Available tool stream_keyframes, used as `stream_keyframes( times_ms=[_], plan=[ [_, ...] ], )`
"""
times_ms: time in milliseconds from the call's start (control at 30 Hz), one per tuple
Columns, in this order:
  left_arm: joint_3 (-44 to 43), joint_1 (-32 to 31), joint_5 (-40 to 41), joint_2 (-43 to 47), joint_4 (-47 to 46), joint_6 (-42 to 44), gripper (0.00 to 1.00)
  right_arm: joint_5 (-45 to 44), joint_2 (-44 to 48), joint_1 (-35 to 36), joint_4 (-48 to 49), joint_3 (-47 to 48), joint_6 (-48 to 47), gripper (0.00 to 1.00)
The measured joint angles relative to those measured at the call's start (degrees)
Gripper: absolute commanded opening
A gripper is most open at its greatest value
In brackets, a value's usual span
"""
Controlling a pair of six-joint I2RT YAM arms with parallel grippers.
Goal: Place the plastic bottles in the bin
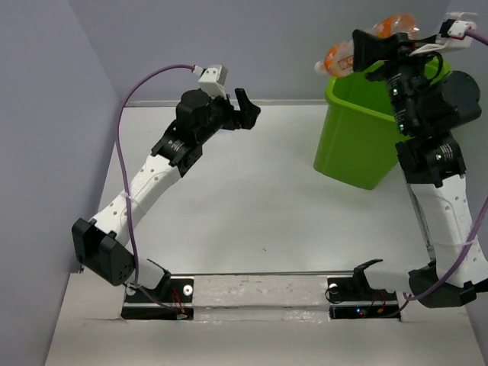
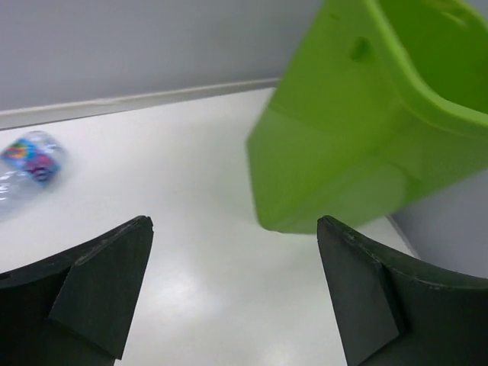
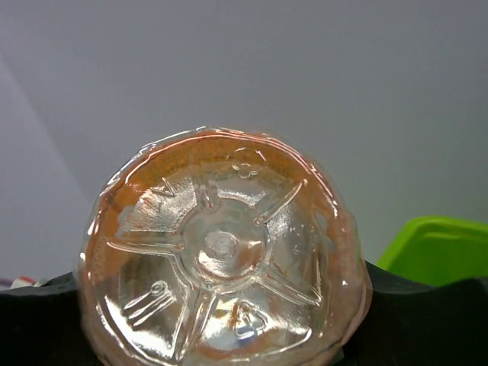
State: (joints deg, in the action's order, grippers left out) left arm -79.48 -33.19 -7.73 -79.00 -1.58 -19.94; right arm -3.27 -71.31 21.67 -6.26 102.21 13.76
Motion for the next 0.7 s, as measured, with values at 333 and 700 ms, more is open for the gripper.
stream_keyframes(
  times_ms=[333,700],
  plan=[
    [-16.8,10.8,11.5,-25.7,5.4,9.4,0.99,-18.1,-6.3,-14.3,-1.3,3.3,-12.4,1.00],
    [-30.1,18.0,8.4,-45.0,8.3,20.3,0.99,-9.5,-12.1,-17.9,-13.8,1.9,-8.9,1.00]
  ],
)
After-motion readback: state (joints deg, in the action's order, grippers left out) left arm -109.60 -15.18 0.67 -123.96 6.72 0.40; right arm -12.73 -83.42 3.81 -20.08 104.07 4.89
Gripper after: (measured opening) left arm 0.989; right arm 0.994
